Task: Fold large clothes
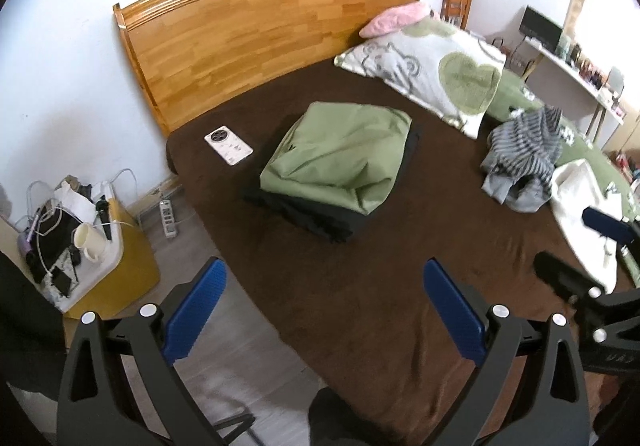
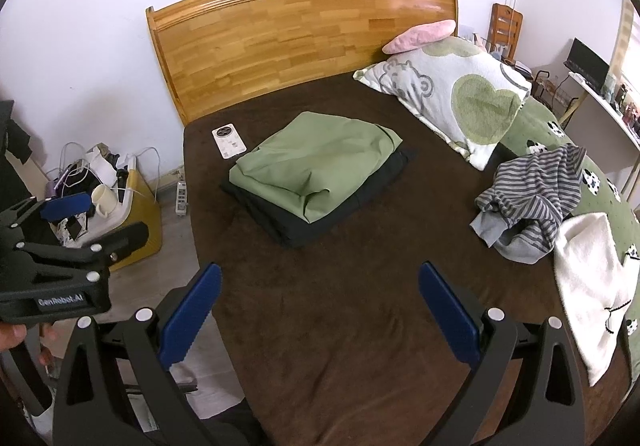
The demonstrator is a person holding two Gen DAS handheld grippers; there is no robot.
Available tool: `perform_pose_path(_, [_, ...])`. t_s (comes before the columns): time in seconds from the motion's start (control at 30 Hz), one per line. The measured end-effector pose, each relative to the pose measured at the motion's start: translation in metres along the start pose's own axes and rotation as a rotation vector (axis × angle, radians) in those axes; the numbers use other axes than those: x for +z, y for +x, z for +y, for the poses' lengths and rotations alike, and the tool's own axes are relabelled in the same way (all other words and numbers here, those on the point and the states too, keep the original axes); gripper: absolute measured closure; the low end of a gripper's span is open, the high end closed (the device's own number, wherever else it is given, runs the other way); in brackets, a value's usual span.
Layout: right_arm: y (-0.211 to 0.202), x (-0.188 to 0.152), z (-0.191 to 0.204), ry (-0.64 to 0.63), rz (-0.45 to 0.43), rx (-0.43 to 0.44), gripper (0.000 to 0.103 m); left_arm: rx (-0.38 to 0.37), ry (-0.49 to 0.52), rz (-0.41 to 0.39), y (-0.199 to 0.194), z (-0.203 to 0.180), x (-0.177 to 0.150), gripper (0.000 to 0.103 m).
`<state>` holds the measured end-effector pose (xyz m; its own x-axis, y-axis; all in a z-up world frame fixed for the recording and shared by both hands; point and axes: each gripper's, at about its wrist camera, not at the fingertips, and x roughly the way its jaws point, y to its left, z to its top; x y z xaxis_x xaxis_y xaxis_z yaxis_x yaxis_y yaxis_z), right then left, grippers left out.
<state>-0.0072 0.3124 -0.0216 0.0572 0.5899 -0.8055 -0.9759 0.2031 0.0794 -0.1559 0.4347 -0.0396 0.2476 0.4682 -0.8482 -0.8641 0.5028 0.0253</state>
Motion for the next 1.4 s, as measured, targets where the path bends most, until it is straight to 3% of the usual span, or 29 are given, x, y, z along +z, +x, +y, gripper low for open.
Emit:
perform_pose_path(0.3, [0.002, -0.004, -0.007, 0.0, 0.005, 0.0, 0.006, -0.013, 0.017, -0.044, -0.005, -0.001, -0.001, 0.007])
perform_pose_path(1.4, [0.001, -0.004, -0.009, -0.003, 0.009, 0.001, 0.006, -0.005, 0.041, -0.061, -0.006, -0.008, 0.006, 0.007])
